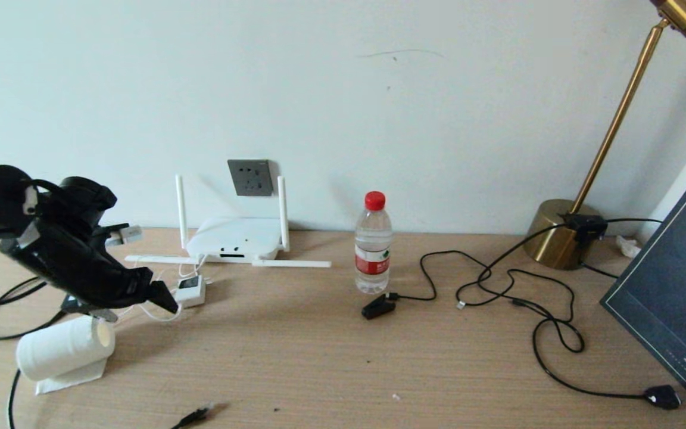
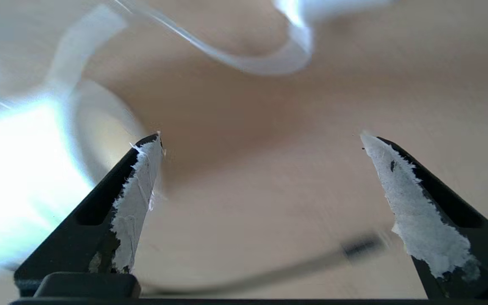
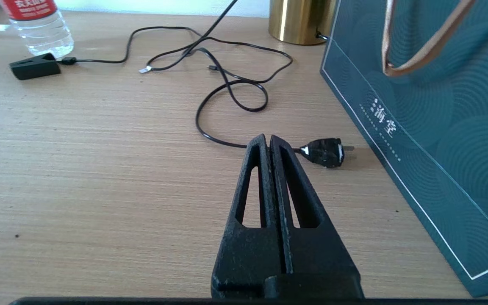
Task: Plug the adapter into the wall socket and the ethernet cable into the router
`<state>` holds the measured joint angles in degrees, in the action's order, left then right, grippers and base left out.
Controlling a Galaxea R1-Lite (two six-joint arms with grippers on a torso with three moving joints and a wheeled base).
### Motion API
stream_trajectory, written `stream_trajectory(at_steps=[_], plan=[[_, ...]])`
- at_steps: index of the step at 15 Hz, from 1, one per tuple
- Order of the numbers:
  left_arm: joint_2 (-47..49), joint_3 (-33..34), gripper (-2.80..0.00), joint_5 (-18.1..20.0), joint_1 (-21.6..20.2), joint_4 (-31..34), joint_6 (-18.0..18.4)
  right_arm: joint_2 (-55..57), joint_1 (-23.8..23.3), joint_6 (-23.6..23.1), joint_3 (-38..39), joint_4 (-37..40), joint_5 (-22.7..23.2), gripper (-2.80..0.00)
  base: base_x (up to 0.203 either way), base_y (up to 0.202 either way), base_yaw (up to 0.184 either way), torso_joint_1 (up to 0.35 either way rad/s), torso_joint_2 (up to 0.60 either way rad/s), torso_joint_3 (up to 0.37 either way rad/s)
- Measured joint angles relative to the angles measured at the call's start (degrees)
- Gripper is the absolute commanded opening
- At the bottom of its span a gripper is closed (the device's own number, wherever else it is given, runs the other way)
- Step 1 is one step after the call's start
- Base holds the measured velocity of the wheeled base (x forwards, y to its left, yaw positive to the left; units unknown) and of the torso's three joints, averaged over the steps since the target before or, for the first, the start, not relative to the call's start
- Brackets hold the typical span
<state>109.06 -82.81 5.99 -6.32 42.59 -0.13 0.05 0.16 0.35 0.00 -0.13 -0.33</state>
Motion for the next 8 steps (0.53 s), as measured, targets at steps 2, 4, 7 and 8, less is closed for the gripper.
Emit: stream_trajectory(at_steps=[2, 4, 7, 8], plan=[[-1.33, 0.26, 0.00, 4.76, 1.98, 3.48, -0.63, 0.00, 0.00, -0.02, 0.00, -0.02, 0.00, -2.80, 0.000, 0.000, 0.000, 0.000, 0.00, 0.000], [-1.62, 0.34, 0.00, 8.28, 4.48, 4.34, -3.15, 0.00, 0.00, -0.02, 0.00, -0.02, 0.00, -2.80, 0.000, 0.000, 0.000, 0.000, 0.00, 0.000], [-0.21, 0.34, 0.00, 10.01, 7.00, 2.96, -4.52, 0.00, 0.00, 0.00, 0.00, -0.02, 0.00, -2.80, 0.000, 0.000, 0.000, 0.000, 0.00, 0.000], [0.44, 0.30, 0.00, 10.12, 7.51, 2.05, -4.66, 0.00, 0.00, 0.00, 0.00, -0.01, -0.02, -2.80, 0.000, 0.000, 0.000, 0.000, 0.00, 0.000]])
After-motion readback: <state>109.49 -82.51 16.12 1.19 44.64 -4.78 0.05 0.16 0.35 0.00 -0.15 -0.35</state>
